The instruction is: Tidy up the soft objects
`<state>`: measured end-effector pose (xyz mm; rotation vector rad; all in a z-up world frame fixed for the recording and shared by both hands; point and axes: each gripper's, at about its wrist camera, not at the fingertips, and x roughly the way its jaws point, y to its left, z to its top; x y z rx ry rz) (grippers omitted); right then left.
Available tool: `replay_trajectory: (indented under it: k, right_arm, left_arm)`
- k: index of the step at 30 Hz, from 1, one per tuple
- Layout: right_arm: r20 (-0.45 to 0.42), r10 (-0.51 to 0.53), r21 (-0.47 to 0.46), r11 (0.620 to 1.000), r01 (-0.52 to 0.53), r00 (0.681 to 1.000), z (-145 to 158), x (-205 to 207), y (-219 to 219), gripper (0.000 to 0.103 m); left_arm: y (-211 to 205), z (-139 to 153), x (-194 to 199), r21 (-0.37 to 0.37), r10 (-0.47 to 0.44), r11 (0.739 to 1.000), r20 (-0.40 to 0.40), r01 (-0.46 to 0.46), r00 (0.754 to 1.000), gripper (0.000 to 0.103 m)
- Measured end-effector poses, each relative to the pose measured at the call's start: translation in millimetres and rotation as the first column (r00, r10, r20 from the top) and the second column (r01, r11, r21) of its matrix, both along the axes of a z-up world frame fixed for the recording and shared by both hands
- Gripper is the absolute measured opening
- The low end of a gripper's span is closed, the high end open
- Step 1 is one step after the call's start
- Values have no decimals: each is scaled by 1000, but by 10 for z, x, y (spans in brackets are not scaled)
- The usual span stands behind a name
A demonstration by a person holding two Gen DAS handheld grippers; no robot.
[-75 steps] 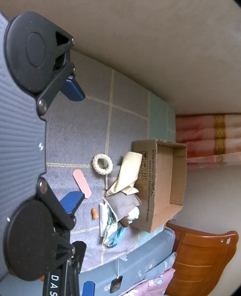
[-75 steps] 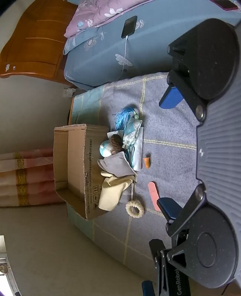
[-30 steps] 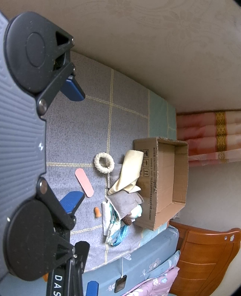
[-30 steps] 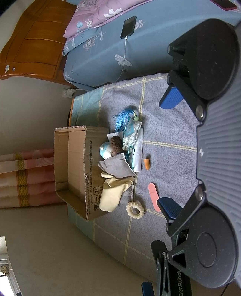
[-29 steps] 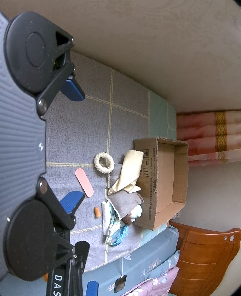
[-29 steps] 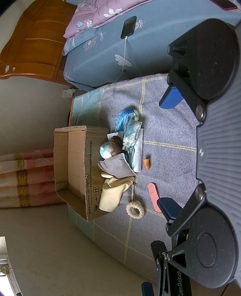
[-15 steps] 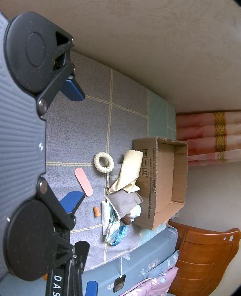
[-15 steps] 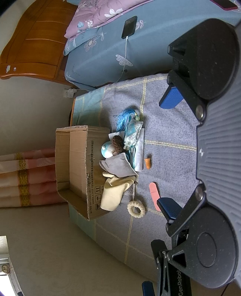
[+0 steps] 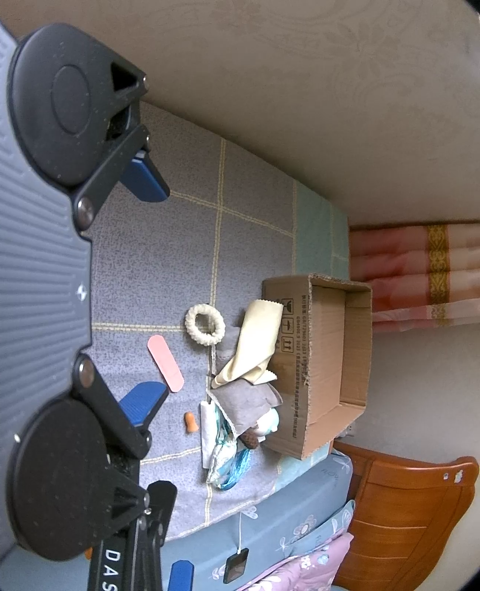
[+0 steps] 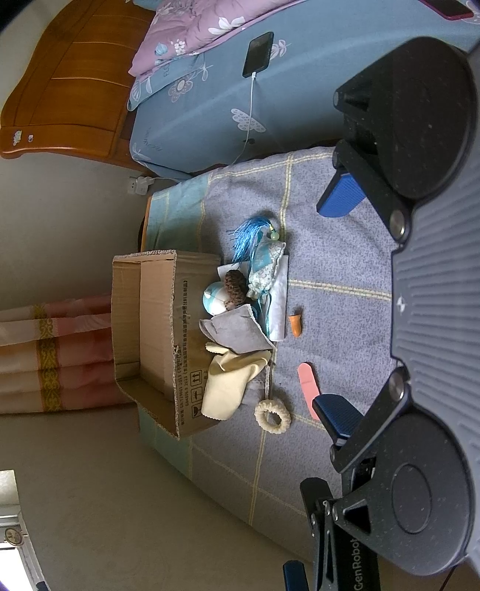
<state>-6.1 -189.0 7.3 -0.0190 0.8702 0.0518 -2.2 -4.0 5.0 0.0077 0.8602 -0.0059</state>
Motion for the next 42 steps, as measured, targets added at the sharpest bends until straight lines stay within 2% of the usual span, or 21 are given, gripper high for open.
replay_trajectory:
  k: [18, 29, 34, 42]
  right_arm:
    - [7, 6, 8, 1000, -6, 1000, 14, -4, -13, 103]
    - [-11, 25, 20, 999, -25, 1000, -98, 123, -24, 103]
    - [-29, 6, 15, 1000, -5, 1000, -184, 213, -125, 103]
    - [-64, -46, 27, 998, 48, 997, -374, 352, -361, 103]
  left_arm:
    - [-9, -2, 37, -5, -9, 1000, -1, 9, 1000, 102]
    - [-36, -223, 269, 8, -21, 1000, -35, 22, 999, 102]
    - [-65, -413, 405, 3, -43, 999, -89, 43, 995, 102]
    - [-218, -808, 583, 1, -111, 994, -195, 113, 975, 102]
